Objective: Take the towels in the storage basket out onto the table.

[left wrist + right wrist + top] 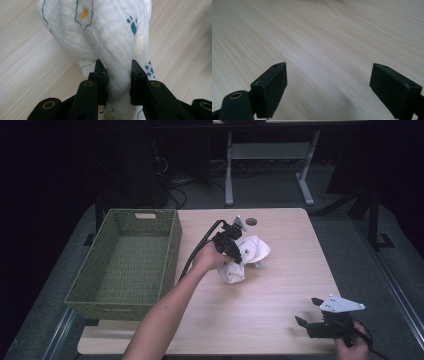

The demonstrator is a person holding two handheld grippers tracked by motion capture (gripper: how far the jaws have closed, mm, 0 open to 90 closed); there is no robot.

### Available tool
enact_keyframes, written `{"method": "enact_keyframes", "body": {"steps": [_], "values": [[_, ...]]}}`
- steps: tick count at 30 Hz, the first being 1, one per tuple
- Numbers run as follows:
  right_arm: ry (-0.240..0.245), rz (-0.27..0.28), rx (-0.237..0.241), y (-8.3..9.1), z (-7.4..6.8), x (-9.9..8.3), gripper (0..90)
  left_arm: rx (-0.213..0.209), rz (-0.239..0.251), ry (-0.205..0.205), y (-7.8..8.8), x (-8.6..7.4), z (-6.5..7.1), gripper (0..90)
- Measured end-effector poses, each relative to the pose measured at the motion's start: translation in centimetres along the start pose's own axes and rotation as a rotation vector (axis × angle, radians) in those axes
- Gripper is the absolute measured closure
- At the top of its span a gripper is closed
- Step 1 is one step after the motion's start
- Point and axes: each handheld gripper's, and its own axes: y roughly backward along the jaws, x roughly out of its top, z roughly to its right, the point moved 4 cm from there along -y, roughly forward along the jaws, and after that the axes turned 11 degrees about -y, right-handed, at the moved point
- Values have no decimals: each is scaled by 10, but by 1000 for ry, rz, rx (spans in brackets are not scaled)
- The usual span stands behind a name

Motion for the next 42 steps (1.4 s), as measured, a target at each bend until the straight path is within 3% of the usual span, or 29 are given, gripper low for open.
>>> {"method": "enact_keyframes", "body": {"steps": [8,17,42], "values": [[3,2,2,0,0,0,140,-27,-21,-1,-19,5,3,720],[-1,6,1,1,1,0,140,-23,-44,3,-38,8,5,717],[0,7,2,1,1,-1,140,-28,-50,14,-57,8,7,676]]}}
